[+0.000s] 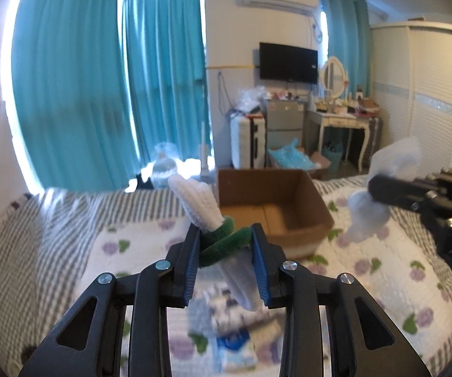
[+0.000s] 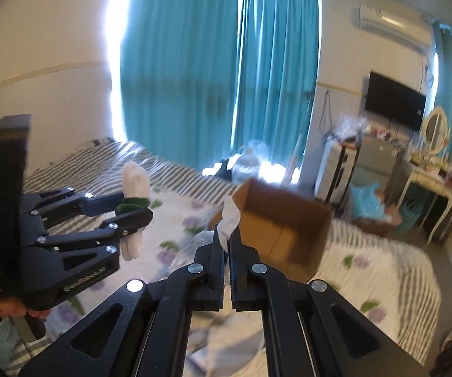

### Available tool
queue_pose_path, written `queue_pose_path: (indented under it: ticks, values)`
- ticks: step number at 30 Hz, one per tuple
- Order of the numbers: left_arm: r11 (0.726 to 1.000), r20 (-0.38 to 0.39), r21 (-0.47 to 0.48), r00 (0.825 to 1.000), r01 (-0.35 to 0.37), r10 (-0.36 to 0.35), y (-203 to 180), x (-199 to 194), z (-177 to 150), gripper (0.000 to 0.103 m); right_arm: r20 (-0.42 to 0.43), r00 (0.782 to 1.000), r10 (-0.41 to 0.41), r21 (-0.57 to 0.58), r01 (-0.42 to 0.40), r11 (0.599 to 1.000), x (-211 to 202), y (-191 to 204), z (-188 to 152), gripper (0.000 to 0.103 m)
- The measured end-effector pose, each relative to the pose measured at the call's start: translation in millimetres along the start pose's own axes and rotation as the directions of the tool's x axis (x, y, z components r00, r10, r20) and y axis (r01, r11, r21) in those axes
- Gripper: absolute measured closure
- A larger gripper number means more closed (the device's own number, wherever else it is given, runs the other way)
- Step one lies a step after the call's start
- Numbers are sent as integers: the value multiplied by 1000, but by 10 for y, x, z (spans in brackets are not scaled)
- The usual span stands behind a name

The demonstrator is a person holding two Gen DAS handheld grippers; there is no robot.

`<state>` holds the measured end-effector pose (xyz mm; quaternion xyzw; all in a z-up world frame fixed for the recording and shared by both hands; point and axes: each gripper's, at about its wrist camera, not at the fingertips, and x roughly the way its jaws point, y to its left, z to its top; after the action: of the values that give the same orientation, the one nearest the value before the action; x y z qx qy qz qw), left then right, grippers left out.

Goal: Organize soft objects
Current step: 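Lower both held items into the cardboard box and open both grippers, then move the right gripper toward the white face mask on the quilt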

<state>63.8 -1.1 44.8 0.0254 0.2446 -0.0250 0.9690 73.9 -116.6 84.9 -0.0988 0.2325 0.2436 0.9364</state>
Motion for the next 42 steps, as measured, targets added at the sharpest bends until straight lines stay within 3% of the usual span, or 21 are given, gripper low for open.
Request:
queue_pose_path:
  ticks: [5,12,20,23,25,26,27,29,33,37,40,42]
  values:
    - [998,7,56,1000,-13,13,-51,414,292,72,23,999,-36,-18,37,999,241,-180,285,101]
    - [993,-4,116,1000,22,-21,-115,1068,491,72,7,999,-44,17,43,999,990,-548,532,101]
    - [986,-79,160,996,47,-35,-302,1870,392,70,-124,991,-53,74,63,995,1995,-1122,218,101]
    - [984,-107,172,994,43,-25,-379,2070,290,68,-155,987,-51,110,68,992,2189,-1328,3,100]
    - [984,-120,165,992,59,-39,-417,2145,258,61,-173,984,-49,134,73,988,2237,-1418,-72,94]
    - [984,-125,168,991,62,-41,-436,2160,257,46,-183,981,-58,135,84,987,2242,-1448,-102,78]
    - [984,-126,172,991,55,-34,-449,2166,275,32,-187,979,-75,134,101,986,2229,-1468,-115,54]
    - [984,-106,177,994,20,-1,-484,2110,297,24,-175,980,-96,139,121,983,2135,-1487,-119,32]
    - [991,-65,135,998,0,8,-427,1833,381,22,-149,981,-127,151,150,977,1770,-1502,21,32]
    - [994,-58,108,998,1,5,-336,1471,511,21,-132,973,-190,95,203,975,1232,-1393,214,25]
    - [995,-32,104,999,-9,13,-273,1052,625,2,-108,972,-210,67,218,974,694,-1246,410,20]
    - [993,12,110,999,-39,38,-239,732,694,0,-82,975,-208,72,214,974,389,-1158,485,11]
